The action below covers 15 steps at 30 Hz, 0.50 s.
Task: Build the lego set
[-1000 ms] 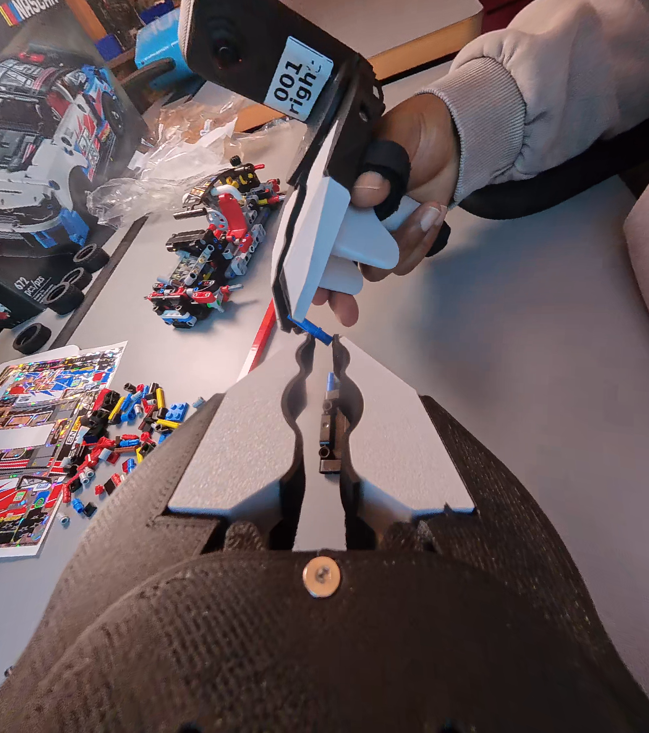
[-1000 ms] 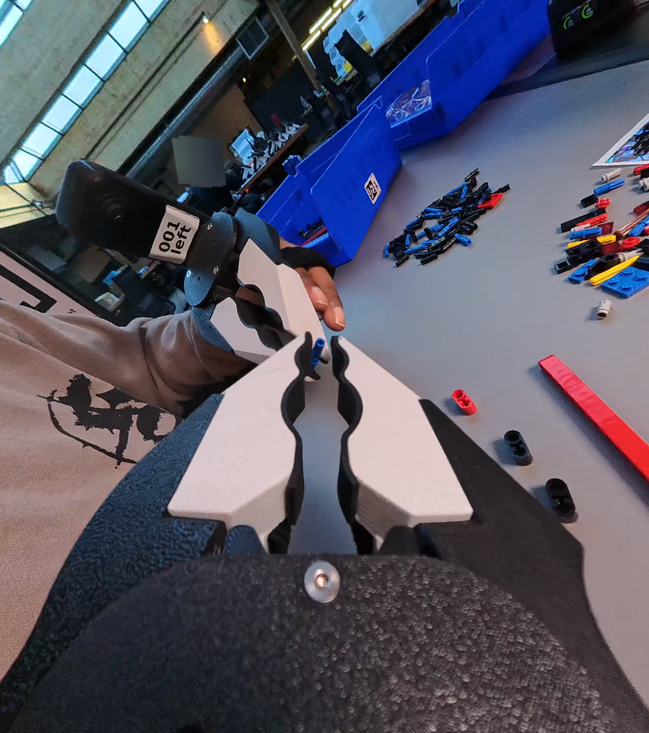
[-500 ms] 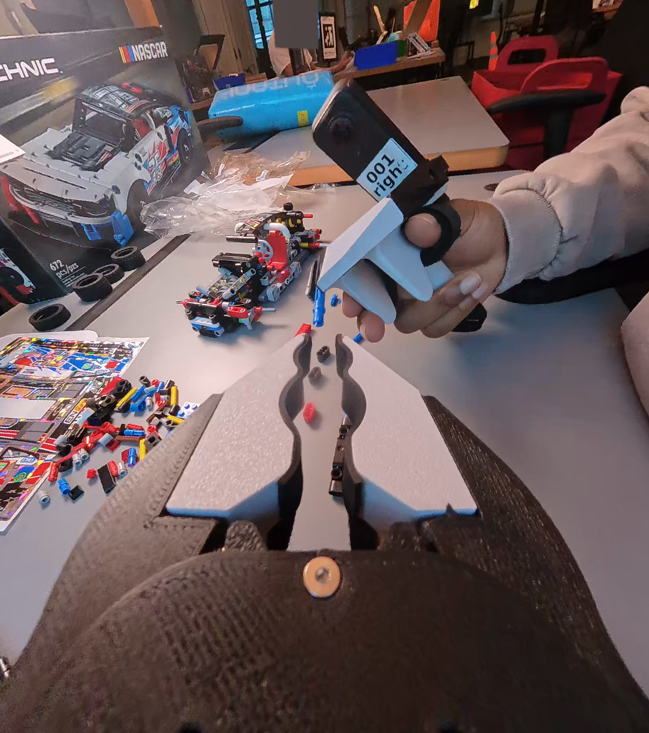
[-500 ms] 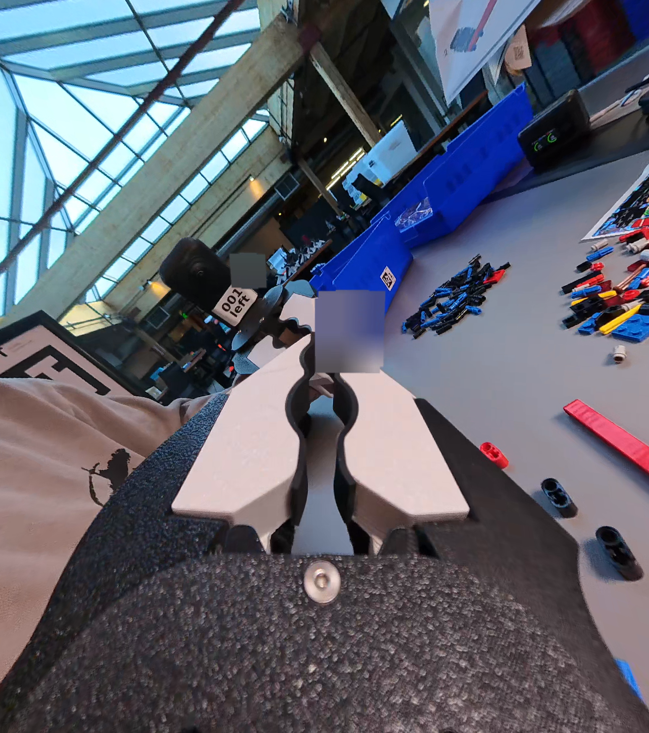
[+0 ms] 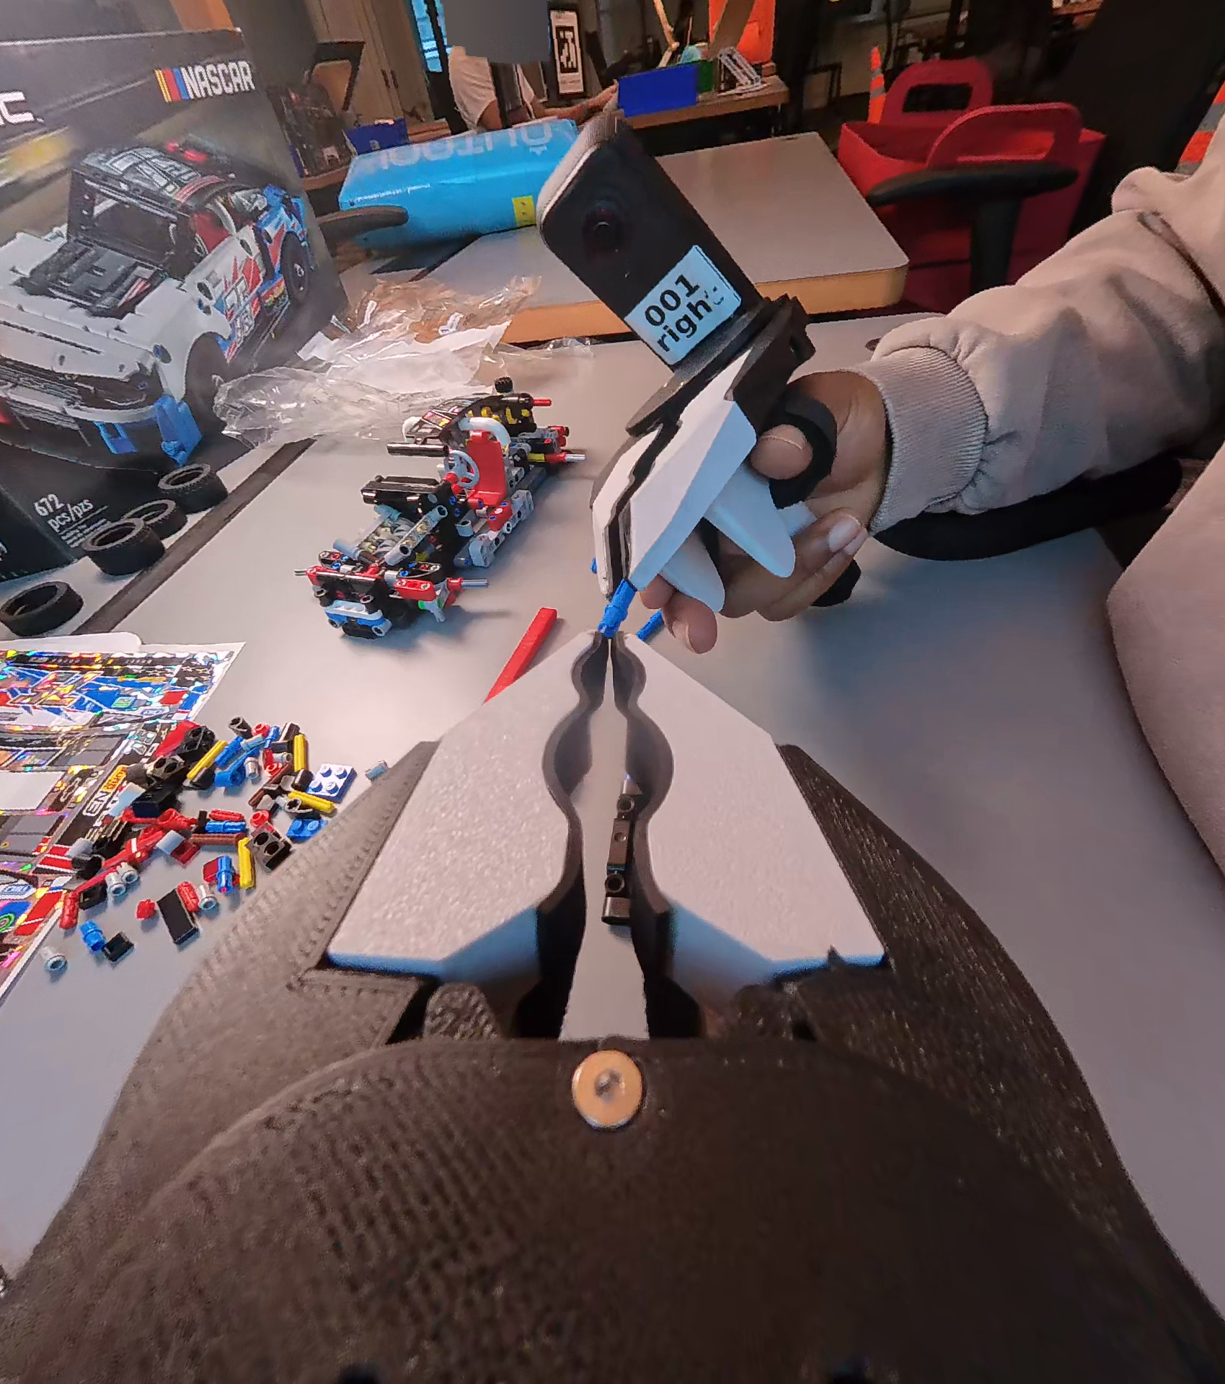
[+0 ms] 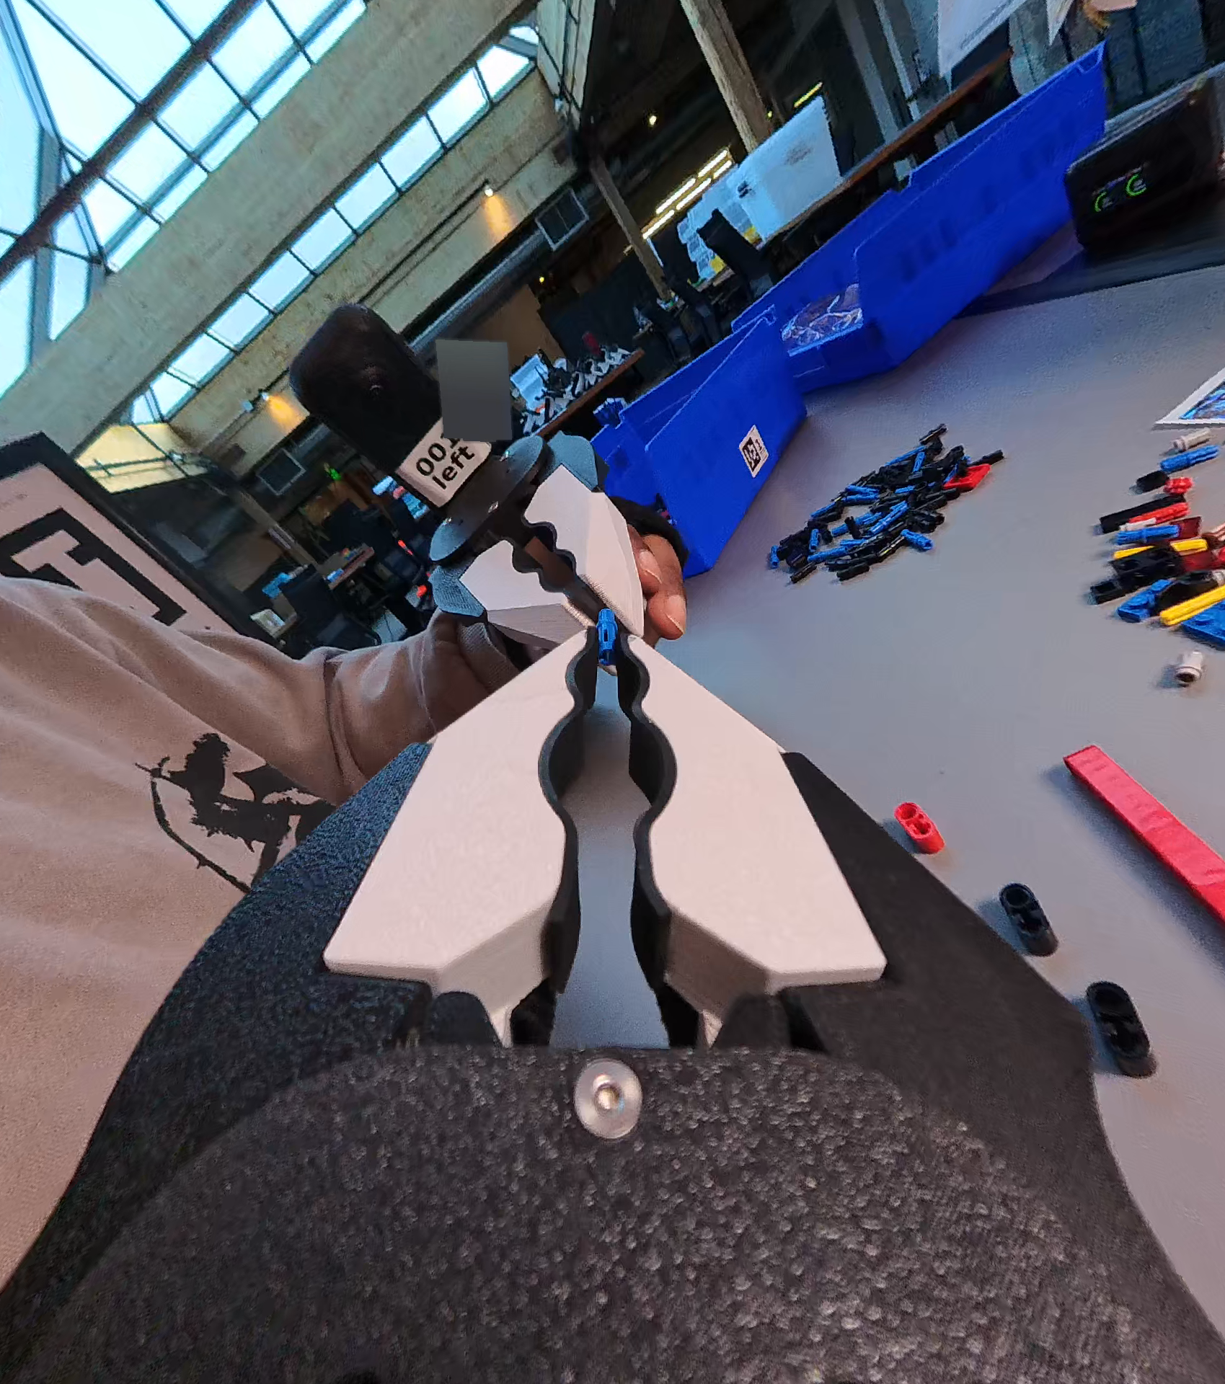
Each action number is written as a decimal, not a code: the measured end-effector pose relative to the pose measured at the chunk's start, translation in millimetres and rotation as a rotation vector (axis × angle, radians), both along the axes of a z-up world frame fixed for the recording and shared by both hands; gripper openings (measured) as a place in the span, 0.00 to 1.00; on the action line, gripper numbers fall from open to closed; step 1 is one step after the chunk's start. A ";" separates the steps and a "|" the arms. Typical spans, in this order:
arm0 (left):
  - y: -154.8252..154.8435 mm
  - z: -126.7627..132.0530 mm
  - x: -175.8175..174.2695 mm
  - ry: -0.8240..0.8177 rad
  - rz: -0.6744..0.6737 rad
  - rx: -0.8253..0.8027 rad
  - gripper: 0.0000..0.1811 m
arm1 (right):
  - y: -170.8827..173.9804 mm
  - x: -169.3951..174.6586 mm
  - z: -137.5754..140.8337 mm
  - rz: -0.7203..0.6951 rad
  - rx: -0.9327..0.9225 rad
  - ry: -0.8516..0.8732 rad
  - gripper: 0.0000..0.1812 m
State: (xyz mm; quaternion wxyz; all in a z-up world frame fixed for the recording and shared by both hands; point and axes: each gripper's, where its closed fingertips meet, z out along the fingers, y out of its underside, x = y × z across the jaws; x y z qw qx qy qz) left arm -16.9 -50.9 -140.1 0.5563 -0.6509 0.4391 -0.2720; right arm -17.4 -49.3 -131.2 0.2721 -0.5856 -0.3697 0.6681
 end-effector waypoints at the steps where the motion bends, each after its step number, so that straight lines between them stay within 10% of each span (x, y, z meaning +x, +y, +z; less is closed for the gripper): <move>1: -0.9 -0.7 0.5 0.002 -0.006 -0.004 0.00 | -0.6 0.4 -0.2 0.004 0.011 -0.005 0.01; 15: -4.9 -1.6 2.7 0.000 -0.035 -0.007 0.01 | -3.3 2.0 -4.0 0.024 0.027 -0.037 0.01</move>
